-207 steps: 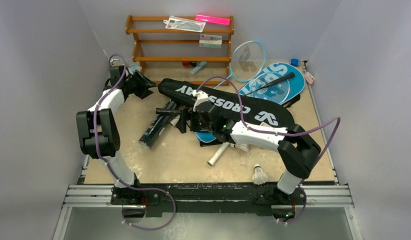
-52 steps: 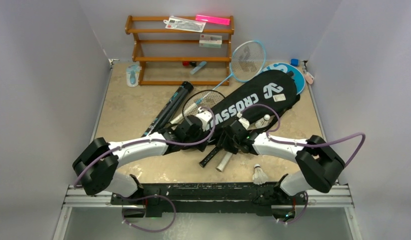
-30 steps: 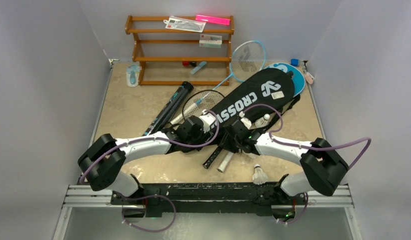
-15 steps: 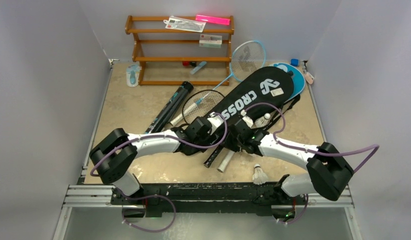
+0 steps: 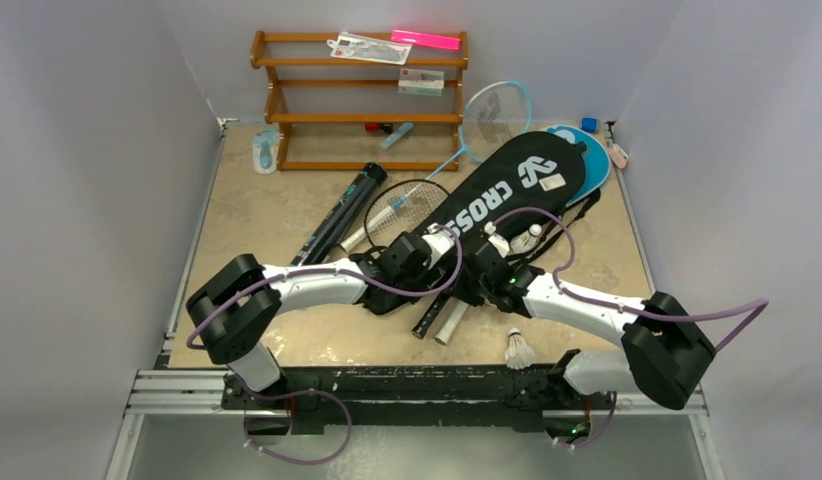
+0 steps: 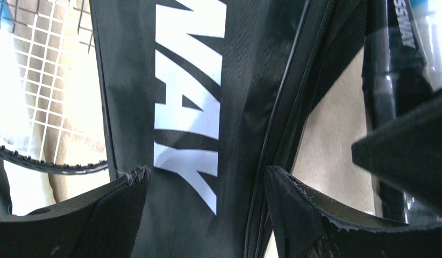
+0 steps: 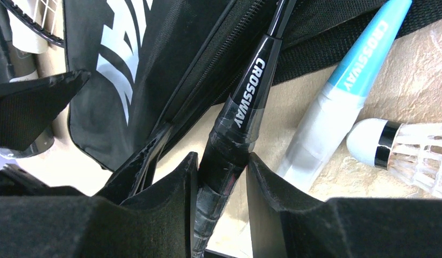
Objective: Pack up the badminton gear
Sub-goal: Place the racket in the racket bag.
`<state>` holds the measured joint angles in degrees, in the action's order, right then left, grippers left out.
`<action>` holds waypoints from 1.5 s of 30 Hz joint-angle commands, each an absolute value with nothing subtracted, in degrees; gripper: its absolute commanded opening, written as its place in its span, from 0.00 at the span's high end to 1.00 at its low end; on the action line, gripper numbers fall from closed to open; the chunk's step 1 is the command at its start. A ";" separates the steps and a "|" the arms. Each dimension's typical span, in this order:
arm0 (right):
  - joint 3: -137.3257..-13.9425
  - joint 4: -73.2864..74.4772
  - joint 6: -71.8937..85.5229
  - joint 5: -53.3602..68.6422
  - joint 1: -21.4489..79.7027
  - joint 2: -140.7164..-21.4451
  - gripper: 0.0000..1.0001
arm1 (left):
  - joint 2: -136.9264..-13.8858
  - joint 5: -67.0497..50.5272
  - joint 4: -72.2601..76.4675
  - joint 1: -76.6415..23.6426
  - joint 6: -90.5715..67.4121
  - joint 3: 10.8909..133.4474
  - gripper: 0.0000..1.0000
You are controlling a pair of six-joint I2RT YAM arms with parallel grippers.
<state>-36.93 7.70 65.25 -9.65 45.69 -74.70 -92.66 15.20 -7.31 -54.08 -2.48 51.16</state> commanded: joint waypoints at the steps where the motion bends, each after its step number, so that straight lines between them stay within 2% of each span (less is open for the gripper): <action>1: -36.87 4.34 63.06 -10.18 45.86 -72.45 0.84 | -96.29 20.47 -7.08 -54.75 -3.52 55.32 0.25; 6: -37.00 4.35 63.01 -10.24 45.85 -72.16 0.84 | -96.99 22.55 -7.40 -55.65 -3.48 55.74 0.26; 13: -36.20 3.79 62.67 -10.89 45.79 -71.07 0.84 | -95.17 16.35 -2.50 -55.90 -2.66 51.95 0.26; 14: -36.08 3.63 62.59 -10.83 45.78 -70.97 0.84 | -95.02 15.37 -2.25 -55.90 -2.50 51.78 0.32; 18: -35.73 3.45 62.67 -10.65 45.71 -70.77 0.84 | -97.29 16.22 -5.78 -55.85 -2.76 54.22 1.00; 33: -35.64 3.91 59.13 -13.05 44.79 -66.76 0.85 | -87.87 17.07 -14.97 -55.87 -8.29 58.71 1.00; 45: -37.89 -7.90 55.43 -9.24 43.11 -70.95 0.86 | -83.87 8.87 -16.68 -55.88 -13.08 58.32 1.00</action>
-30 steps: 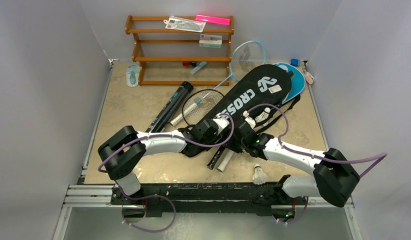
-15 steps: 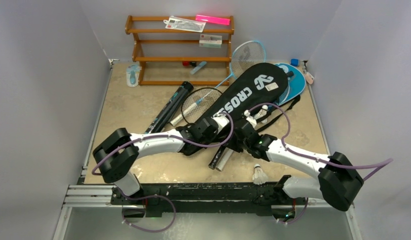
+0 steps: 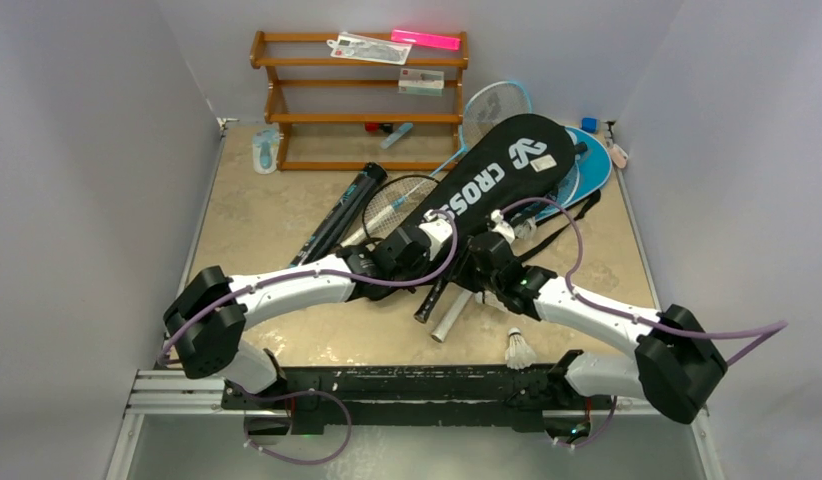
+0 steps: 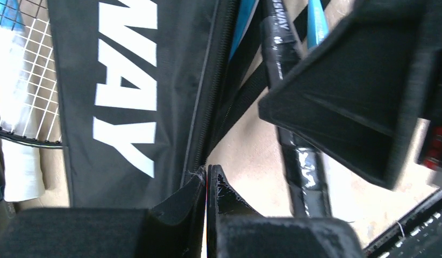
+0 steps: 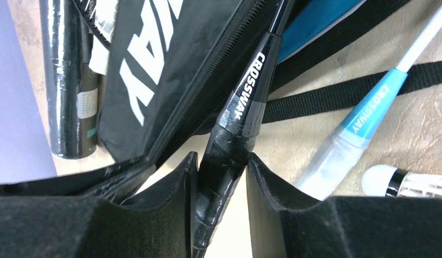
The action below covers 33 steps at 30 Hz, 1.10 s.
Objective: Pack up the badminton gear
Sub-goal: Place the racket in the racket bag.
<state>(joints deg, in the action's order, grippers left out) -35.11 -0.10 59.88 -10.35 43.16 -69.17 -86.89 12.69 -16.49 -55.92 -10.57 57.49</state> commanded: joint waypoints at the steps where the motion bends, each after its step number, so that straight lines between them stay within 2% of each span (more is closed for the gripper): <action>1: -38.29 -7.84 55.31 -8.85 43.12 -71.61 0.86 | -83.89 9.03 -16.74 -55.85 -13.09 58.21 1.00; 2: -38.47 -7.82 55.25 -8.40 43.07 -72.09 0.87 | -84.11 9.36 -16.81 -55.82 -12.80 58.25 1.00; 3: -38.31 -8.03 55.24 -7.91 43.11 -72.35 0.88 | -84.73 10.20 -17.01 -55.81 -12.42 58.43 0.89; 4: -37.71 -9.11 54.35 -6.56 43.12 -72.20 0.89 | -85.44 11.61 -17.16 -55.81 -11.88 58.71 0.71; 5: -36.65 -10.91 53.22 -5.26 43.07 -71.72 0.90 | -86.28 13.45 -17.17 -55.85 -11.68 59.16 0.59; 8: -33.28 -14.54 51.80 -3.86 43.07 -69.34 0.89 | -88.62 17.00 -15.55 -55.85 -9.76 60.00 0.47; 11: -31.51 -14.49 51.39 -3.94 42.98 -66.47 0.89 | -91.26 20.57 -14.68 -55.88 -8.10 61.52 0.30; 15: -30.88 -13.66 50.51 -3.90 42.98 -63.68 0.89 | -93.81 25.36 -13.50 -55.84 -6.59 63.20 0.23; 23: -31.71 -11.78 50.38 -3.63 42.98 -63.00 0.89 | -96.28 28.46 -12.75 -55.85 -5.30 65.24 0.23; 25: -31.88 -11.70 50.37 -3.58 42.99 -63.14 0.89 | -96.90 29.70 -12.98 -55.90 -5.45 65.66 0.28; 26: -32.09 -11.44 50.34 -3.60 42.98 -63.30 0.89 | -97.01 29.78 -13.19 -55.91 -5.49 65.92 0.33; 28: -32.67 -10.36 50.36 -4.09 42.98 -63.73 0.89 | -96.76 29.69 -13.71 -55.90 -5.90 66.37 0.53; 31: -33.19 -9.13 50.29 -4.80 42.98 -64.36 0.89 | -95.44 29.06 -14.16 -55.90 -6.14 66.38 0.73; 33: -33.14 -9.05 50.47 -5.39 42.98 -64.49 0.89 | -94.63 28.96 -14.69 -55.90 -6.36 66.36 0.93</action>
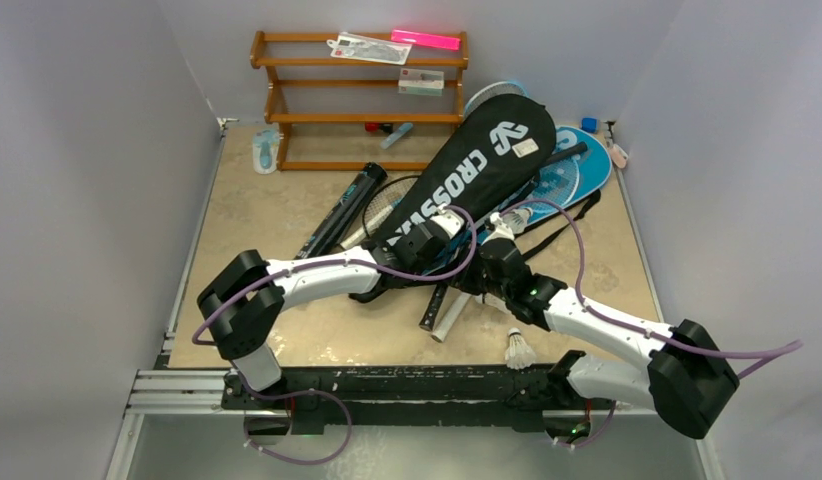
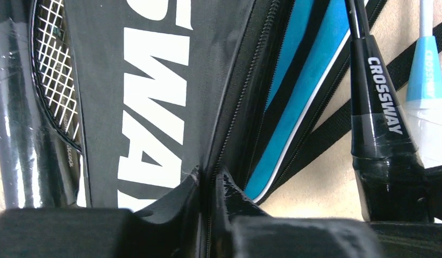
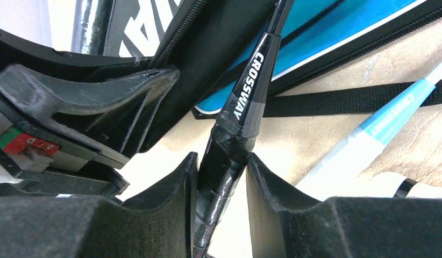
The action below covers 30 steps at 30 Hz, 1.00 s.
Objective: Pack up the badminton gear
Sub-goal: Place the racket in the racket bag.
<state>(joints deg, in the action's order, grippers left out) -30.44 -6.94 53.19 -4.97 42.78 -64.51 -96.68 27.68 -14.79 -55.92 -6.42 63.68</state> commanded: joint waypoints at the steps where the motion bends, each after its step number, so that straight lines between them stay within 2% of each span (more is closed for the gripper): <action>1: -33.20 -8.93 50.51 -5.75 42.98 -64.51 0.89 | -94.27 28.67 -15.13 -55.92 -6.55 66.38 1.00; 5: -34.19 -9.32 49.97 -6.53 42.81 -65.47 0.89 | -92.21 22.90 -16.20 -55.90 -8.16 66.19 1.00; 14: -34.96 -15.27 51.15 -4.69 42.66 -69.33 0.87 | -88.48 -0.13 -18.46 -55.90 -14.97 65.19 1.00; 25: -31.76 -18.22 53.41 -8.51 42.70 -66.61 0.84 | -82.12 -18.05 -9.21 -54.67 -23.50 56.01 1.00; 30: -31.18 -18.23 53.64 -10.45 42.74 -65.23 0.74 | -80.16 -27.32 -2.09 -51.35 -28.45 50.67 1.00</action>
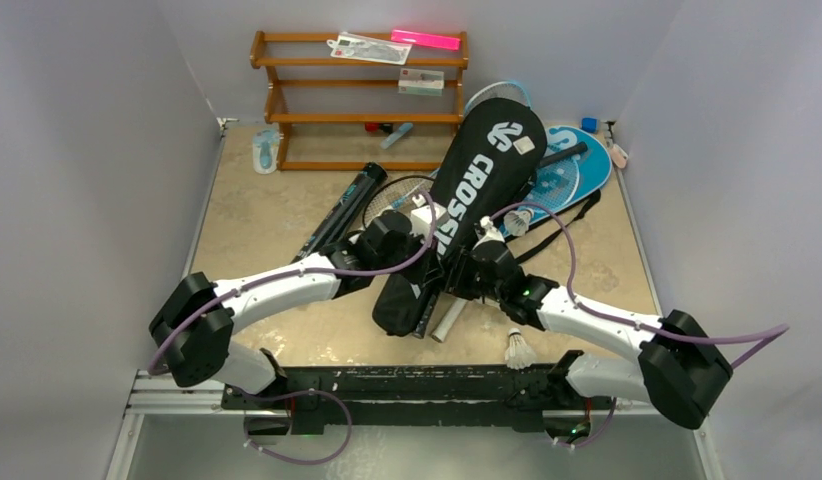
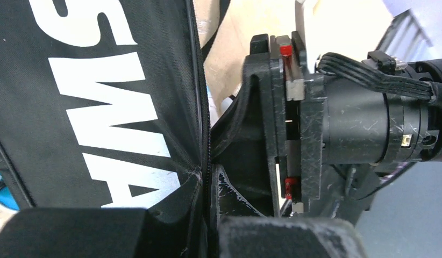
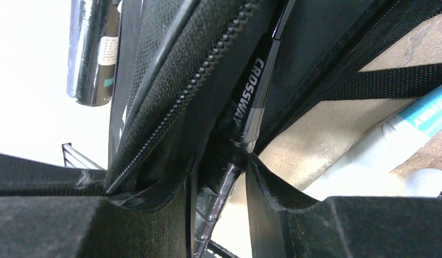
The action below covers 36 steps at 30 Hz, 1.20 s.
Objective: Pack up the badminton gear
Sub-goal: Place the racket in the racket bag.
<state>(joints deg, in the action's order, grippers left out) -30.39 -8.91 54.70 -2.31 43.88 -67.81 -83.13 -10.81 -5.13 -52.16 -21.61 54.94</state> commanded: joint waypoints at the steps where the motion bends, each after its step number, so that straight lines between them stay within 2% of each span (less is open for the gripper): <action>1: -31.06 -18.24 54.05 -10.61 42.76 -65.07 0.71 | -79.89 -28.80 0.86 -50.62 -29.52 49.47 1.00; 5: -30.20 -20.15 54.89 -9.89 42.71 -65.01 0.52 | -79.37 -34.11 8.40 -48.47 -33.51 45.16 1.00; 6: -30.09 -21.00 54.61 -9.34 42.71 -65.18 0.51 | -79.25 -34.77 10.10 -48.25 -34.29 44.42 1.00; 10: -30.20 -22.45 53.42 -9.53 42.72 -66.05 0.58 | -78.64 -37.22 14.54 -47.91 -36.62 43.43 1.00; 13: -30.28 -22.04 52.70 -9.35 42.78 -66.89 0.72 | -78.24 -37.60 12.77 -47.35 -36.09 44.48 1.00; 15: -29.87 -23.14 52.57 -9.22 42.70 -67.33 0.77 | -78.13 -36.54 11.42 -47.09 -35.27 44.49 1.00; 20: -30.47 -22.60 51.11 -6.59 42.71 -68.93 0.72 | -80.49 -28.83 6.60 -47.02 -31.17 44.04 1.00; 26: -29.27 -14.99 52.24 -7.08 42.67 -68.25 0.68 | -84.73 -24.12 8.74 -46.79 -29.05 42.45 1.00; 30: -26.55 -15.70 51.79 -4.08 42.74 -66.54 0.55 | -86.19 -24.25 10.88 -46.30 -29.73 41.78 1.00; 36: -24.73 -12.97 52.82 -2.12 42.73 -63.98 0.55 | -86.40 -24.88 12.54 -45.47 -31.38 41.75 1.00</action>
